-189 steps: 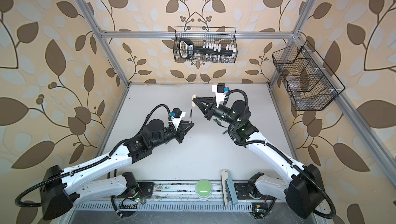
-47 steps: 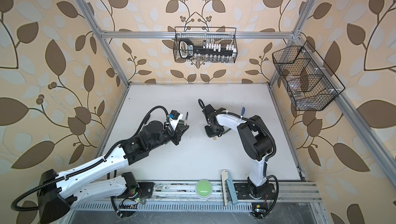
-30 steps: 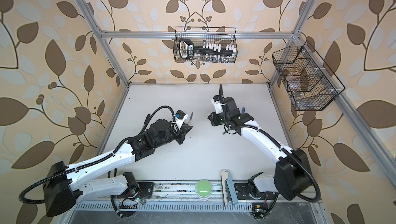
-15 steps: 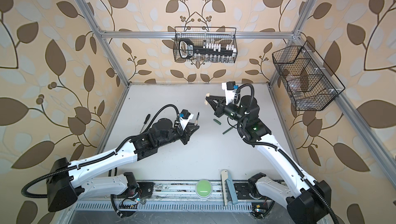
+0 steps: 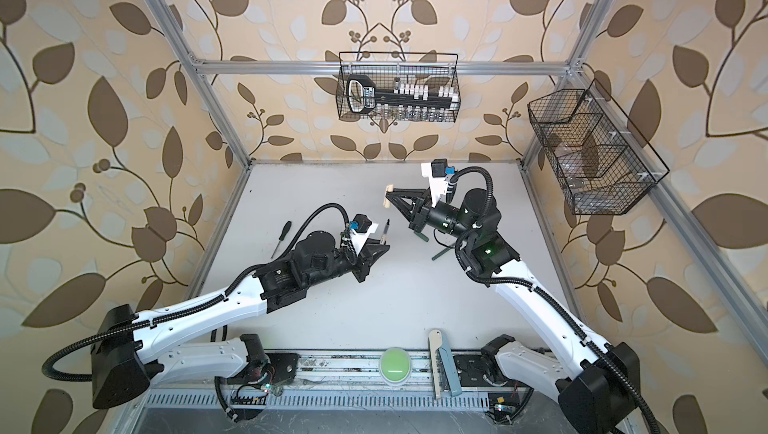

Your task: Insert the pens into the pen caps

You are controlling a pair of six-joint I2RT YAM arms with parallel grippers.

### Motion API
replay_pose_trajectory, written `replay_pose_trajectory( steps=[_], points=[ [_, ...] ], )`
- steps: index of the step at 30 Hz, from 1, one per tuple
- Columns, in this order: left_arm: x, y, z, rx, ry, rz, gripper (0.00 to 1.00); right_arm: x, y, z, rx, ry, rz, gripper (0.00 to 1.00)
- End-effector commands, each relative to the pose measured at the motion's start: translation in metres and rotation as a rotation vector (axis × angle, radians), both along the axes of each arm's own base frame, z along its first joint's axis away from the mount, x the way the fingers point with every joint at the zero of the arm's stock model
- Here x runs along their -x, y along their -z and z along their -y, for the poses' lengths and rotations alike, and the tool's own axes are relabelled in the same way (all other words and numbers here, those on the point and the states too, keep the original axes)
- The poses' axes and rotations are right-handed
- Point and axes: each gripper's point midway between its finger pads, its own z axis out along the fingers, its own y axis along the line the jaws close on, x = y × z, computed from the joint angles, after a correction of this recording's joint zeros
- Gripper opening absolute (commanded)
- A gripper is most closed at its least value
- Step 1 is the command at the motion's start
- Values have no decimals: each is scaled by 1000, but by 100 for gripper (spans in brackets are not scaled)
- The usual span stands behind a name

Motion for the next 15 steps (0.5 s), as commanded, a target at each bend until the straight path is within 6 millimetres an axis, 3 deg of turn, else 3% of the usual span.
replay_pose_trajectory(
  steps=[1,11,15],
  points=[
    [3,-35,3,72,18,73,0,11,-4,-1,-9,-34,32,10],
    [3,-35,1,73,12,75,0,23,-6,4,-3,-36,67,11],
    [4,-37,1,79,13,77,0,22,1,5,14,-25,53,11]
  ],
)
